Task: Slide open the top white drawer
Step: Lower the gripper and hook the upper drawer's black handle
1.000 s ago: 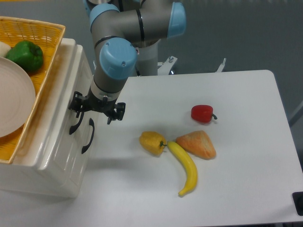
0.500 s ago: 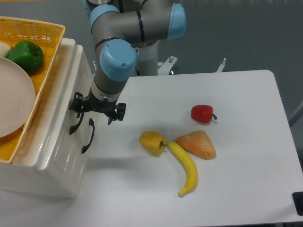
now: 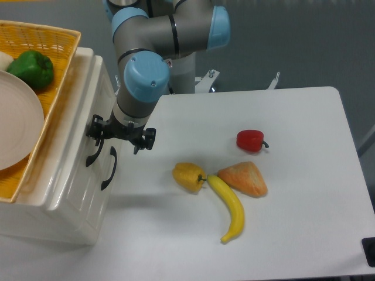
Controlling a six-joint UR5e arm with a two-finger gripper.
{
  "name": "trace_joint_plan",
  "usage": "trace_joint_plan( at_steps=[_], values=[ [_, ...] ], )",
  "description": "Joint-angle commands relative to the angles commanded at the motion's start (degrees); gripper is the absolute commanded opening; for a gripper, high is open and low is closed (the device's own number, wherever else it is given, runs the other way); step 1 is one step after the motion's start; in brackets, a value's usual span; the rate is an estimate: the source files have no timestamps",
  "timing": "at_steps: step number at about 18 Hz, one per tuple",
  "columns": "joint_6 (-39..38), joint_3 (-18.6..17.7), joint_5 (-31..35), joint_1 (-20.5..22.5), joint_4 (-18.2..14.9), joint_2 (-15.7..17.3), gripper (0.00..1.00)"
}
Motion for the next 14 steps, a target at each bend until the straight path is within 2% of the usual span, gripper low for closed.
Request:
trace_joint_plan(
  at_steps=[14],
  values=[
    [0.09,0.09,2.29,0.26,-0.44,0.00,1.00]
  ],
)
